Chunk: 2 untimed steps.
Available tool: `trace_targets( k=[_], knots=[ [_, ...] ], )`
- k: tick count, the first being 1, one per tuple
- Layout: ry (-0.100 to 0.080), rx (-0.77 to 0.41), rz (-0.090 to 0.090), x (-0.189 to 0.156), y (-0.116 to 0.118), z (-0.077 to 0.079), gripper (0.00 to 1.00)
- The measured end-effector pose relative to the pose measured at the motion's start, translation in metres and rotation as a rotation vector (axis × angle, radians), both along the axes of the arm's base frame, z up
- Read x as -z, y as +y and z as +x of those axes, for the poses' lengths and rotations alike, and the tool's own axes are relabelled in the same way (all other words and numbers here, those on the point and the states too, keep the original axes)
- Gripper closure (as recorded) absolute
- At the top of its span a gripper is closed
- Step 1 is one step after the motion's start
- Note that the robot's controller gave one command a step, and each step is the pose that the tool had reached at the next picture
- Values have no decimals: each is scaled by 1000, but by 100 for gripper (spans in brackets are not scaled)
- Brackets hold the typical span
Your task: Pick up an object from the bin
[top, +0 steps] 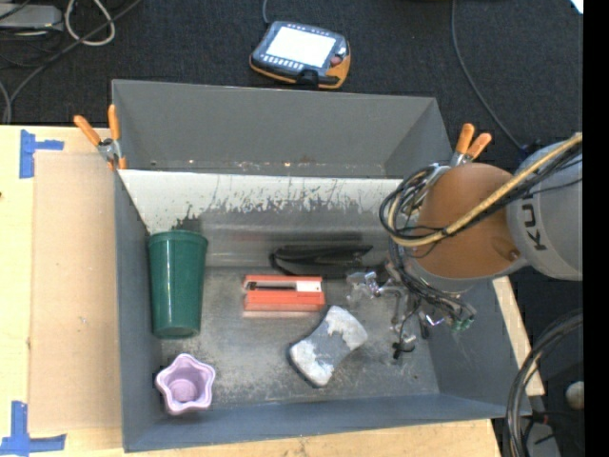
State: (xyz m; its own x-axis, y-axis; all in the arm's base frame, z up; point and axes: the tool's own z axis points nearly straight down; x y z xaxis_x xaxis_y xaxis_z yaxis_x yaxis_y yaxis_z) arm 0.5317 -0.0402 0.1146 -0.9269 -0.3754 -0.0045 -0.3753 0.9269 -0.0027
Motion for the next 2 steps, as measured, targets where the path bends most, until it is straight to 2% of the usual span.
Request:
trace_targets(
  k=[1, 2],
  knots=[
    [14, 267, 4, 16, 27, -19, 0],
    [1, 178, 0, 45, 41, 4, 0]
  ],
)
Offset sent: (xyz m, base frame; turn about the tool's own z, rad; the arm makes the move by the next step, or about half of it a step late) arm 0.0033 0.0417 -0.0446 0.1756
